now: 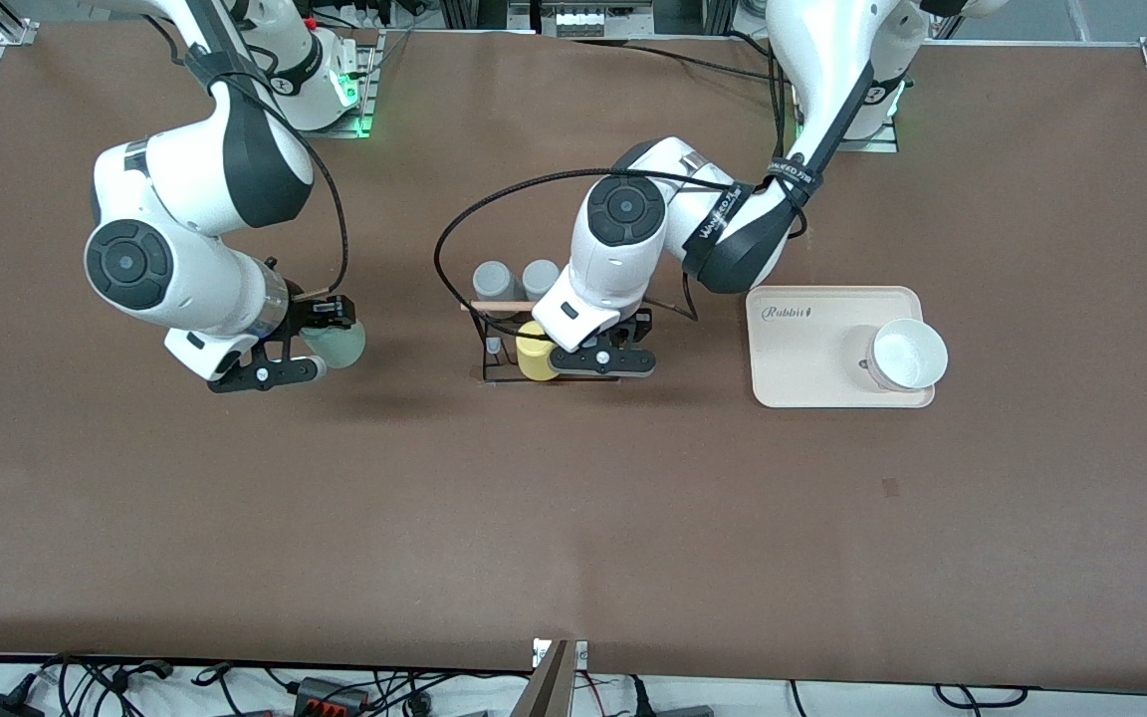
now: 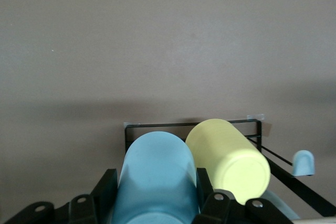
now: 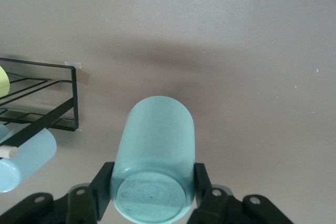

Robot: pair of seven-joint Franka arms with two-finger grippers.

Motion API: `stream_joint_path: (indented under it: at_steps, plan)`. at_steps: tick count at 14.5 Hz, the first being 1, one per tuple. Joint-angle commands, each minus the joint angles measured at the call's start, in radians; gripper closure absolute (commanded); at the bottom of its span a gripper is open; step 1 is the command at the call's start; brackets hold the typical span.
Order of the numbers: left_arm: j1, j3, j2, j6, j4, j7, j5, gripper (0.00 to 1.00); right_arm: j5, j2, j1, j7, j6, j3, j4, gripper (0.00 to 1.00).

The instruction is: Hang scattered cups on rack with three cups

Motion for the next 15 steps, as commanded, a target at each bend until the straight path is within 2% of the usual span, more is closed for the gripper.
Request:
stream_joint_path:
  at_steps: [1, 15]
  plan:
    - [-0.006, 0.005, -0.01, -0.008, -0.017, 0.028, 0.008, 0.74, 0.008, 0.02, 0.002, 0.018, -0.02, -0.004, 0.029, 1.0]
    - [0.01, 0.006, 0.033, -0.005, -0.017, 0.063, 0.028, 0.74, 0.01, 0.029, 0.007, 0.003, -0.008, -0.004, 0.032, 1.0]
